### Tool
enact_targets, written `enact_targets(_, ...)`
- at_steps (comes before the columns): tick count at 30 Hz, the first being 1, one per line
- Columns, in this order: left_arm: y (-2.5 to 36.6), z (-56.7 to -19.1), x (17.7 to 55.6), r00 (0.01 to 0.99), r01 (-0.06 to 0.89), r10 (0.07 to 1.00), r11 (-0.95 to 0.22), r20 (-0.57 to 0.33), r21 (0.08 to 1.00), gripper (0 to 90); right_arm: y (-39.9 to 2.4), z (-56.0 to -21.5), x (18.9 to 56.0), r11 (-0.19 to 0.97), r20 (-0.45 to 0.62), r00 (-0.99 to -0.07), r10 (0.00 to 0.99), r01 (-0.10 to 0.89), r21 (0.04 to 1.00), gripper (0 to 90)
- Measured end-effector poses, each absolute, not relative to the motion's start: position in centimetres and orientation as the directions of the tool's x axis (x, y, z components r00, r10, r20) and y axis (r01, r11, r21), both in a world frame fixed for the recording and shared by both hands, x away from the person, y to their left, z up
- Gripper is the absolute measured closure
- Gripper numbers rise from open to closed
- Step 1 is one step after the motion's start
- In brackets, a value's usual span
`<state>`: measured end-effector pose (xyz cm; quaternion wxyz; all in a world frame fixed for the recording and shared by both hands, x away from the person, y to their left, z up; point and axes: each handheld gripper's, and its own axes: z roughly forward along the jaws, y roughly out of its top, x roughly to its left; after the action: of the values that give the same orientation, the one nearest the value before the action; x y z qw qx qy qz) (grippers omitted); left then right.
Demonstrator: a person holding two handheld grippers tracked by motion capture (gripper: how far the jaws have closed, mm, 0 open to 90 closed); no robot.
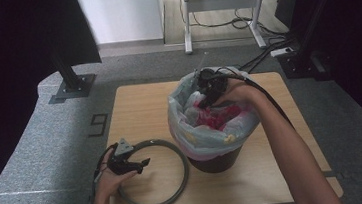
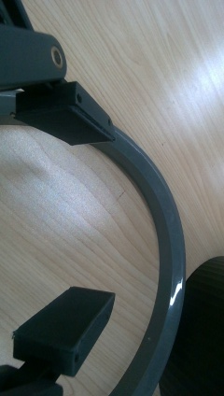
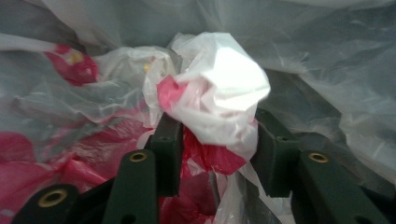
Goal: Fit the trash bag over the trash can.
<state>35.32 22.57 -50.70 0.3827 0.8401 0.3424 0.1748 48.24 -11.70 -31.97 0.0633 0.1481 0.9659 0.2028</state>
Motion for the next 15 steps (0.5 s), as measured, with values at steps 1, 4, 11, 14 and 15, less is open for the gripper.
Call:
enact_targets(1, 22.6, -50.7, 35.3, 0.705, 0.441, 0.709, -0.473, 0.032, 0.763, 19.2, -11.6, -32.2, 48.3, 0.876, -0.063, -0.948, 0.312, 0.261, 0.405, 56.0)
enact_targets(4, 22.6, -50.6, 35.3, 0.706, 0.44, 0.708, -0.474, 0.033, 0.763, 19.2, -11.3, -32.6, 48.3, 0.883, -0.06, -0.95, 0.308, 0.262, 0.389, 54.2)
enact_targets(11, 22.6, -50.7, 35.4, 0.705, 0.443, 0.709, -0.475, 0.032, 0.761, 19.2, -10.8, -33.7, 48.4, 0.904, -0.056, -0.954, 0.294, 0.259, 0.339, 53.3)
enact_targets(14, 22.6, -50.7, 35.3, 0.705, 0.443, 0.708, -0.475, 0.032, 0.76, 19.2, -10.8, -34.1, 48.4, 0.91, -0.05, -0.956, 0.29, 0.259, 0.323, 53.4)
enact_targets(15, 22.6, -50.7, 35.4, 0.705, 0.443, 0.708, -0.475, 0.032, 0.761, 19.2, -10.8, -34.2, 48.4, 0.912, -0.047, -0.956, 0.289, 0.26, 0.316, 53.4)
